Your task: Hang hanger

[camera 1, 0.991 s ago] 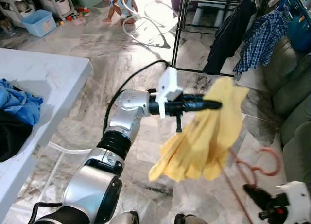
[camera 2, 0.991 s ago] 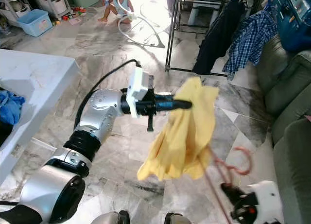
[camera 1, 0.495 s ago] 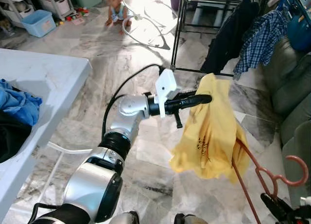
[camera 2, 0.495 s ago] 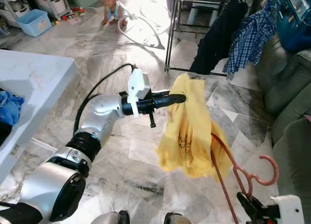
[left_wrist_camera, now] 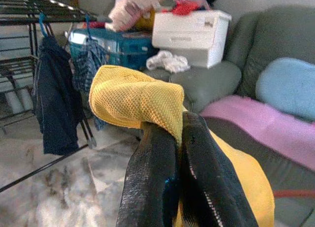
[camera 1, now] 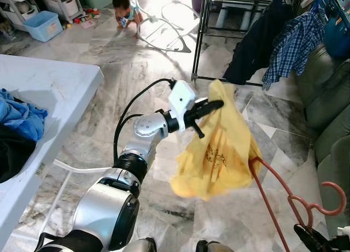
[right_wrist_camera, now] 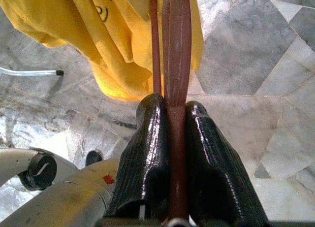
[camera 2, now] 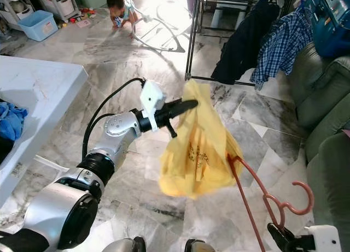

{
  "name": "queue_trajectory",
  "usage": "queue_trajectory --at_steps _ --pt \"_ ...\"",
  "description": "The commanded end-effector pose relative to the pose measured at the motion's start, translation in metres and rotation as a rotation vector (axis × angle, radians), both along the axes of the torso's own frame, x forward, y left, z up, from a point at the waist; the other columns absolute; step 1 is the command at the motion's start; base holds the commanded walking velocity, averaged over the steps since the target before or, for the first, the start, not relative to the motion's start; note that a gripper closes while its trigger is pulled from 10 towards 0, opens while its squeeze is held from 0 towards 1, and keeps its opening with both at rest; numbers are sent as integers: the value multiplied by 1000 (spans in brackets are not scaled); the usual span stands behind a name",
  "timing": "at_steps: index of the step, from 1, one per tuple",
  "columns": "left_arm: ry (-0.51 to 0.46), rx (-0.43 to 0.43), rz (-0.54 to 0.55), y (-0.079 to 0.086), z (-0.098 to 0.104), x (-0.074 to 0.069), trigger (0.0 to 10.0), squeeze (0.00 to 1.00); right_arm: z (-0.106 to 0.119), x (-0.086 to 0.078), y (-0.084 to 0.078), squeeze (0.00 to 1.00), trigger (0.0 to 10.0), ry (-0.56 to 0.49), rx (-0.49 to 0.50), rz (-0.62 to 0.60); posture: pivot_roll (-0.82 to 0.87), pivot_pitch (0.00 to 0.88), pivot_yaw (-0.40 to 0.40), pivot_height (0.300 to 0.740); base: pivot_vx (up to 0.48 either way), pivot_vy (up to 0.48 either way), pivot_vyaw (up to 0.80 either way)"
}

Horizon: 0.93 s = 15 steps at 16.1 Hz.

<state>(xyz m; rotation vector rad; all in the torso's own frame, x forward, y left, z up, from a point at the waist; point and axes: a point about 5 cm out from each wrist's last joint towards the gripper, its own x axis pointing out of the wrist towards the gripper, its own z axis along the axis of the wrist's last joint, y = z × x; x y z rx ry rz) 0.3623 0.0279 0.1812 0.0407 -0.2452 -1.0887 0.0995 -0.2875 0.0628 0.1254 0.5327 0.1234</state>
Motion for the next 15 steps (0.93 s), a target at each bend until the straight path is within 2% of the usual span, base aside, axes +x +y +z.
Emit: queue_trajectory --at_steps 1,6,8,10,12,13,14,15 --pt "-48 -72 -8 1 19 3 10000 0 -10 -16 -18 0 10000 93 -48 -82 -118 121 -21 740 0 0 0" --pt "-76 -60 -34 -3 23 2 10000 0 -20 -17 -25 0 10000 137 -51 -129 -103 121 -20 740 0 0 0" --pt "-87 -92 -65 -6 25 -1 10000 0 -23 -14 -38 0 10000 112 -66 -256 -97 120 -16 740 0 0 0" --pt "-90 -114 -115 -11 22 -9 10000 0 -13 -5 -56 0 10000 13 -99 -394 -96 118 -13 740 0 0 0" --pt "-92 -103 -187 -21 9 -23 10000 0 8 8 -72 0 10000 -146 -83 -557 -99 113 -13 740 0 0 0" --pt "-98 -94 -223 -27 1 -31 10000 0 18 15 -76 0 10000 -213 -68 -599 -98 112 -14 740 0 0 0" --pt "-92 -95 -260 -33 -4 -39 10000 0 28 23 -74 0 10000 -265 -48 -596 -98 111 -15 740 0 0 0" --pt "-137 -72 -305 -39 -9 -49 10000 0 40 35 -69 0 10000 -316 -49 -566 -96 108 -19 740 0 0 0"
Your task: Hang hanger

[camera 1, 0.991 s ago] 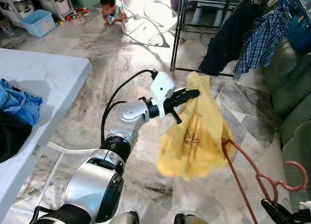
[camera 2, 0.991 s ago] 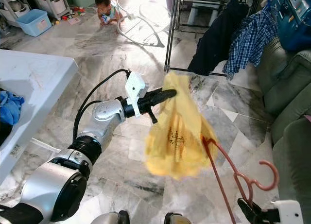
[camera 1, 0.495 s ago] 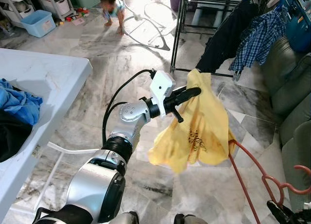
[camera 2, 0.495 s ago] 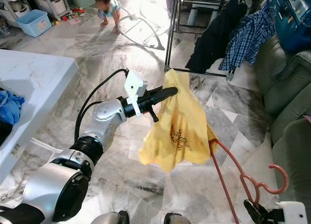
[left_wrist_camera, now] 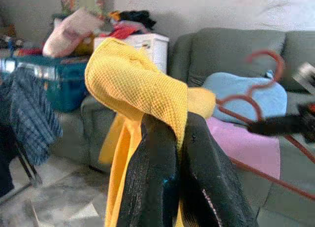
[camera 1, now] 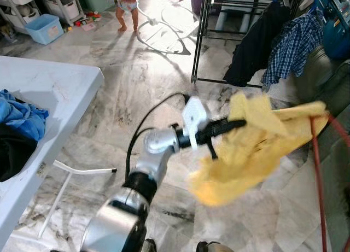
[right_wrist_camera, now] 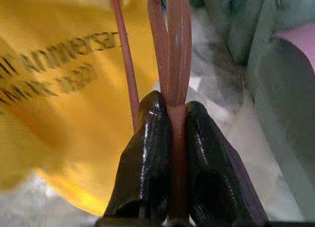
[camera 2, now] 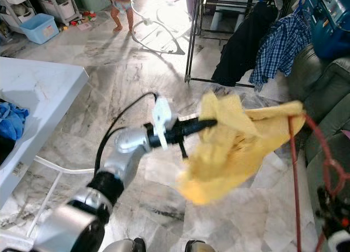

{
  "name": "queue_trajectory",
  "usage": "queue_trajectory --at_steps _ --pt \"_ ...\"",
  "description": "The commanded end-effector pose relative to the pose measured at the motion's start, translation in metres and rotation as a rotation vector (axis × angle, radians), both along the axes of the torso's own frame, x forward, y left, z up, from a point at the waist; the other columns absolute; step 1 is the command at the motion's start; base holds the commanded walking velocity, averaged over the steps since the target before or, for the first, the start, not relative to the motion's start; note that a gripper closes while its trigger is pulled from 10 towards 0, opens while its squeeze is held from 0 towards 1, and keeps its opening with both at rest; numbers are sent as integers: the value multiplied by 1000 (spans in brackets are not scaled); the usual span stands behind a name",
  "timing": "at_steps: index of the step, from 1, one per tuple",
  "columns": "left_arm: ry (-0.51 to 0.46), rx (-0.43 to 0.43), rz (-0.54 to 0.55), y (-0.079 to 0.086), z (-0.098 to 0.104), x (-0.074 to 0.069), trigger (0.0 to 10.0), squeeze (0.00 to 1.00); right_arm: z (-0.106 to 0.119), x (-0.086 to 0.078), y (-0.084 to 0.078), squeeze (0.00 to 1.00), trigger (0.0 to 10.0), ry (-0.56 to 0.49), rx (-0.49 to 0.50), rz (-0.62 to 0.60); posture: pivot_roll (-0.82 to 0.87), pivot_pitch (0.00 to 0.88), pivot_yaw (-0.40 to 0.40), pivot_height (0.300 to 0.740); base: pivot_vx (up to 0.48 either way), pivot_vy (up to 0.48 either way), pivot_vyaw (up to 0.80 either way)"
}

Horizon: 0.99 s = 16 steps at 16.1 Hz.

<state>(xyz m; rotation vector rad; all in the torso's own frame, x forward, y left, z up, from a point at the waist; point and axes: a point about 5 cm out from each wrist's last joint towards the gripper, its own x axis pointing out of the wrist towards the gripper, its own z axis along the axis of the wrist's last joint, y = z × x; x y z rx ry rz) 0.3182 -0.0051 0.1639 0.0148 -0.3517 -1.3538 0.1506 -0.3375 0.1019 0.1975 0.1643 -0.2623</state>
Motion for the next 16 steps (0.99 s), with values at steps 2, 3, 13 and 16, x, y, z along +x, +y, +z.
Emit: queue_trajectory --at_steps 2,3,13,16 --pt "-124 -15 -78 -15 3 -19 10000 0 17 0 -8 0 10000 -53 -16 -102 -92 106 -20 740 0 0 0" --pt "-161 -9 -92 -18 3 -24 10000 0 25 8 -3 0 10000 -102 -5 -83 -95 105 -21 740 0 0 0" --pt "-239 30 -118 -23 -3 -34 10000 0 44 28 19 0 10000 -265 168 -55 -92 100 -23 740 0 0 0" --pt "-239 30 -118 -23 -3 -34 10000 0 44 28 19 0 10000 -265 168 -55 -92 100 -23 740 0 0 0"
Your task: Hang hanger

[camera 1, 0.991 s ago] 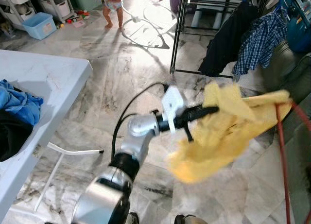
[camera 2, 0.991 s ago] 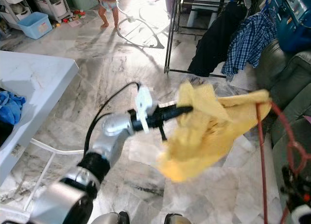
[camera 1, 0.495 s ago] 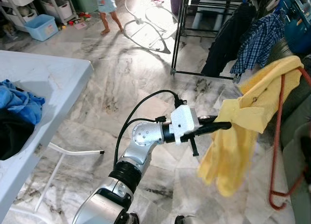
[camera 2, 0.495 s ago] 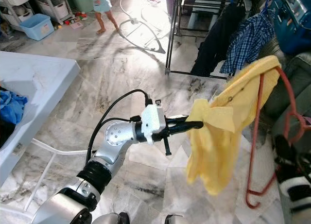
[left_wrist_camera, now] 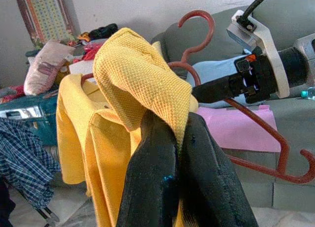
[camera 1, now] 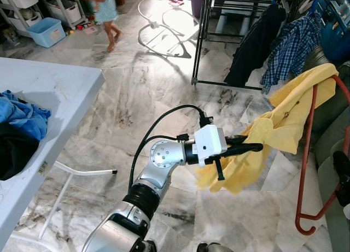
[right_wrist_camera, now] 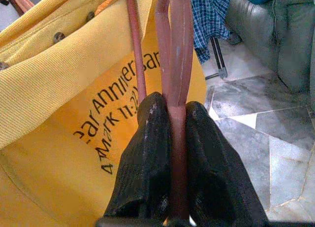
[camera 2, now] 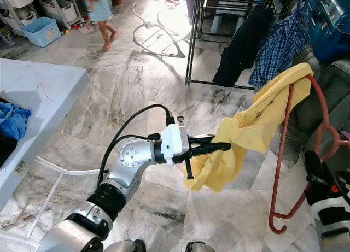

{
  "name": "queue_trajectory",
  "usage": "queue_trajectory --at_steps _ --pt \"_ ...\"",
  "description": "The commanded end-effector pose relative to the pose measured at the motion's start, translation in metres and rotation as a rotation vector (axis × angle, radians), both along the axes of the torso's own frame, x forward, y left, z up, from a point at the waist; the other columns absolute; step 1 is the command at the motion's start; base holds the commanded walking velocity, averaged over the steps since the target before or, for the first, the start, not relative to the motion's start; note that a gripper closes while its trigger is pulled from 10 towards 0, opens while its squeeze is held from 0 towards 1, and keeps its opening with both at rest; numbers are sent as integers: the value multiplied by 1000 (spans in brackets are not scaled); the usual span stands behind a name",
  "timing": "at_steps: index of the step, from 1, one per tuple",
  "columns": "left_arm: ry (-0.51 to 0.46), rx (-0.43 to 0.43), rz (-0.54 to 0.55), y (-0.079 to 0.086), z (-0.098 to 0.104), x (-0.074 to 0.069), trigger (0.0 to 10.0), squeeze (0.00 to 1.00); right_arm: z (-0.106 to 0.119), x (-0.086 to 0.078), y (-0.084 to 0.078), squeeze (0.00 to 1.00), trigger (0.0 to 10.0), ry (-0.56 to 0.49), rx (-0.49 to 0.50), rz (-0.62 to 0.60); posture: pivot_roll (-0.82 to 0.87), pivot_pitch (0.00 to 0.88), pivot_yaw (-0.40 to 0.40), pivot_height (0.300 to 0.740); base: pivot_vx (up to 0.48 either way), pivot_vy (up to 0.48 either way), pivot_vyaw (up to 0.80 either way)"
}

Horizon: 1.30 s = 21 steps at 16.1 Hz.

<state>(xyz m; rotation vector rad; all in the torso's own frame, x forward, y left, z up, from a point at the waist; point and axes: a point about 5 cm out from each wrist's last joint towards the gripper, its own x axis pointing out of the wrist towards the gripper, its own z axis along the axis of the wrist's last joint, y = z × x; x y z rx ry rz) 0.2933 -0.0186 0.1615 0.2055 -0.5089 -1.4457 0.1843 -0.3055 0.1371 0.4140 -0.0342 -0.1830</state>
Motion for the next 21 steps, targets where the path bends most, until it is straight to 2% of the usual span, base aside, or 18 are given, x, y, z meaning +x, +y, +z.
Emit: queue_trajectory --at_steps 1,8,9,10,11,13,15,18,21 --pt "-10 -23 -41 -9 0 -9 10000 0 9 -6 -13 0 10000 -27 -13 -99 -92 100 -23 740 0 0 0" --pt "-10 -23 -41 -9 0 -9 10000 0 9 -6 -13 0 10000 -27 -13 -99 -92 100 -23 740 0 0 0" --pt "-14 -11 -37 -9 -4 -10 10000 0 11 -4 -10 0 10000 -37 14 -98 -90 100 -22 740 0 0 0" --pt "118 133 437 13 -40 24 10000 0 -15 23 48 0 10000 70 -70 42 -95 104 -33 740 0 0 0" --pt "121 197 668 30 -51 38 10000 0 -20 34 75 0 10000 89 -126 106 -95 103 -34 740 0 0 0" --pt "108 200 697 33 -49 42 10000 0 -12 45 79 0 10000 72 -186 130 -93 101 -39 740 0 0 0" --pt "90 205 726 34 -49 43 10000 0 -13 50 84 0 10000 74 -186 144 -90 100 -44 740 0 0 0" --pt "24 214 783 33 -51 43 10000 0 -20 55 94 0 10000 93 -202 159 -86 96 -57 740 0 0 0" --pt "-21 201 768 32 -49 42 10000 0 -31 56 95 0 10000 138 -201 169 -81 90 -63 740 0 0 0"
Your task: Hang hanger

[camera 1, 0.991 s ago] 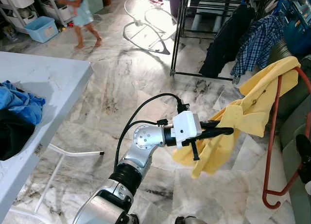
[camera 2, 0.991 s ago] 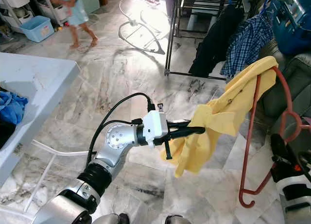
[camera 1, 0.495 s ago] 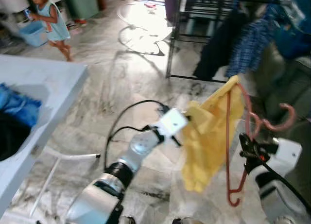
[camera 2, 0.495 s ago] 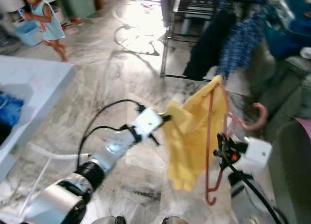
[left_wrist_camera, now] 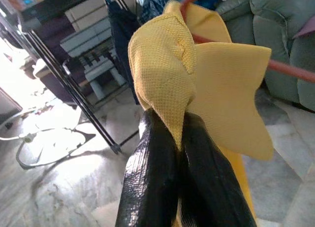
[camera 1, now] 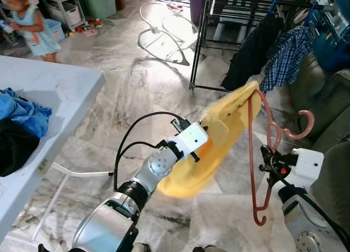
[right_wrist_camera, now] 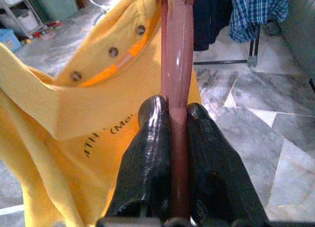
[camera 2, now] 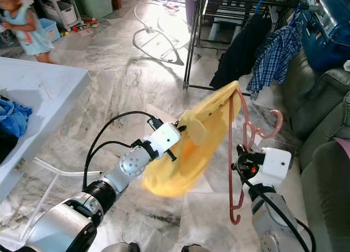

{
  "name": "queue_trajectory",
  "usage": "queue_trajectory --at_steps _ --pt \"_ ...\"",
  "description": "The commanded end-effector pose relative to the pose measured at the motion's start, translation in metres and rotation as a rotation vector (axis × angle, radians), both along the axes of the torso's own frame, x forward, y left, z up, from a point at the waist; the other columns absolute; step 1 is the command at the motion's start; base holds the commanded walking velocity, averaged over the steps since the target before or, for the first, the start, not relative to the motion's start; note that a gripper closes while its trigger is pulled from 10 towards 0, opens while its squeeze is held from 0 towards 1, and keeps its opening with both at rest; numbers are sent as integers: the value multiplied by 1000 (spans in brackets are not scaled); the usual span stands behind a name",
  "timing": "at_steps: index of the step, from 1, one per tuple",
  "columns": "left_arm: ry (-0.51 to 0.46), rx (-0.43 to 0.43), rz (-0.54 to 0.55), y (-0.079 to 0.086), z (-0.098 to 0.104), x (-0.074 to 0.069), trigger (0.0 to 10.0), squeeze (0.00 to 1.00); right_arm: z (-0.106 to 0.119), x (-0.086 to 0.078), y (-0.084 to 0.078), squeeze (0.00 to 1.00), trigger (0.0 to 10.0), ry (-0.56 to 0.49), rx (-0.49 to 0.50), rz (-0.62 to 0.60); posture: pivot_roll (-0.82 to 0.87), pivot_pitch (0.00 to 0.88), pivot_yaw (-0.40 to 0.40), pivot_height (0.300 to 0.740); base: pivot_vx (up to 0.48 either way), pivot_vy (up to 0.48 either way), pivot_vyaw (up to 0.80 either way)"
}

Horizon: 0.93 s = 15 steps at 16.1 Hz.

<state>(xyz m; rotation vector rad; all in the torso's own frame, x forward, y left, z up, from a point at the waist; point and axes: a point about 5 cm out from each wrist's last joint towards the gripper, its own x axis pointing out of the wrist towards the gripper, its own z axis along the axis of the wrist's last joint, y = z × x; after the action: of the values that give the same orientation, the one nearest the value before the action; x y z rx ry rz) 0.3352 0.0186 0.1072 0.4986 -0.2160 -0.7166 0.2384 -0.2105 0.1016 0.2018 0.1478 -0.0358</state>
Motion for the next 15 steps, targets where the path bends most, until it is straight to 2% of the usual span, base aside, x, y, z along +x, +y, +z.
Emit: queue_trajectory --at_steps 1,2,4,8,10,11,14,15 --pt "-27 -3 -16 -2 8 3 10000 0 -11 -3 0 0 10000 44 -30 1 -75 83 -66 740 0 0 0" --pt "-30 1 -12 -1 8 4 10000 0 -18 -5 0 0 10000 76 -27 5 -75 82 -66 740 0 0 0" --pt "-27 37 3 4 6 6 10000 0 -47 -17 1 0 10000 243 -97 59 -73 73 -62 740 0 0 0" --pt "30 52 -60 4 -2 2 10000 0 -73 -34 7 0 10000 396 -121 208 -76 65 -57 740 0 0 0" --pt "15 81 -143 -1 -4 -5 10000 0 -72 -43 26 0 10000 392 -74 415 -75 61 -54 740 0 0 0" --pt "6 106 -170 -3 -7 -8 10000 0 -71 -46 30 0 10000 397 -74 474 -74 59 -54 740 0 0 0" --pt "28 174 -235 -3 -16 -14 10000 0 -68 -54 32 0 10000 403 -97 592 -71 53 -52 740 0 0 0" --pt "38 194 -252 -2 -18 -15 10000 0 -69 -58 25 0 10000 418 -126 602 -72 55 -51 740 0 0 0"
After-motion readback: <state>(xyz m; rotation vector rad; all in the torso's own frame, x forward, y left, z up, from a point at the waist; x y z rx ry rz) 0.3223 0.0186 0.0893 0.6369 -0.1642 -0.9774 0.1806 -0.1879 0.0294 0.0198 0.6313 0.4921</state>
